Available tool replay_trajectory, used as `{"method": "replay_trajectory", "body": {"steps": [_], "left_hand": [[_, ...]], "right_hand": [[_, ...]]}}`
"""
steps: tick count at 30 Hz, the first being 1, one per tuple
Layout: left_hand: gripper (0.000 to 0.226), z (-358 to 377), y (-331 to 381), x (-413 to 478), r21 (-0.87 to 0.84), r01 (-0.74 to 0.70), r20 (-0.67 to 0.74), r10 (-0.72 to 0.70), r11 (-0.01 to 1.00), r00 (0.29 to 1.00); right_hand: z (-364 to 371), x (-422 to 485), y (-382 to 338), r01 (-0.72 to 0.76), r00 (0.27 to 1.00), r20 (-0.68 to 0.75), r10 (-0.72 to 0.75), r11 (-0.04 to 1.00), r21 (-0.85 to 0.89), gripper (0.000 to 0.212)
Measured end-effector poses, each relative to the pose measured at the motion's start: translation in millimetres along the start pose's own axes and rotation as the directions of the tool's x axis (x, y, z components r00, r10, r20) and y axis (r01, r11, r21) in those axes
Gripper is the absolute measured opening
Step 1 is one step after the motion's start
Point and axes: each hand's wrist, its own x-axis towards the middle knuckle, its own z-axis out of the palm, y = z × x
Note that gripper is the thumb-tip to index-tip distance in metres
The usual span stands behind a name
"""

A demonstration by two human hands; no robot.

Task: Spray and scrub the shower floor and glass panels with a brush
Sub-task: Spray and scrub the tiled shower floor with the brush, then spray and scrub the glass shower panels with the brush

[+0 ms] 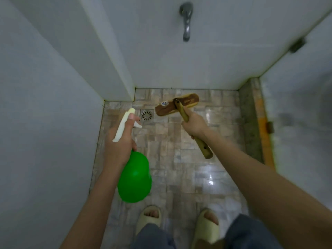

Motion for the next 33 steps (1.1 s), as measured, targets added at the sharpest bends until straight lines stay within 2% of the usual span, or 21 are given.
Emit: {"method": "replay_trajectory", "body": {"steps": [4,10,15,18,21,26,29,33], "left_hand": [[0.024,-17,111,-59,-0.006,-0.019,0.038,0.019,1.000,0.999],[0.030,-38,275,-146,-0.039,-0.121,0.077,0.123,0.992,0.989],[0.029,-44,400,-208,-0.060,-0.249,0.153,0.255,0.967,0.955],[0.023,-40,474,-237,-0.136,-0.345,0.180,0.366,0.929,0.913],[0.023,-35,539,-256,-0.206,-0.450,0.192,0.487,0.869,0.852],[0.032,-22,629,-267,-0.311,-0.600,0.182,0.666,0.737,0.723],[0.035,-13,674,-259,-0.387,-0.653,0.182,0.749,0.650,0.637],[0.043,9,722,-232,-0.511,-0.632,0.264,0.806,0.583,0.529]], "right_hand": [[-81,-91,-45,-0.039,0.996,-0.075,0.045,0.996,0.077,0.068],[-211,-243,-99,0.009,0.964,-0.265,0.024,0.993,0.122,0.068],[-314,-339,-140,0.123,0.896,-0.438,-0.073,0.989,0.086,0.074],[-379,-381,-170,0.195,0.840,-0.523,-0.145,0.980,0.042,0.072],[-437,-417,-199,0.316,0.736,-0.634,-0.236,0.949,0.014,0.068],[-513,-458,-235,0.417,0.479,-0.804,-0.352,0.897,-0.145,0.067],[-555,-476,-254,0.424,0.361,-0.839,-0.408,0.873,-0.242,0.068],[-610,-493,-281,0.323,0.261,-0.850,-0.458,0.871,-0.370,0.069]]}}
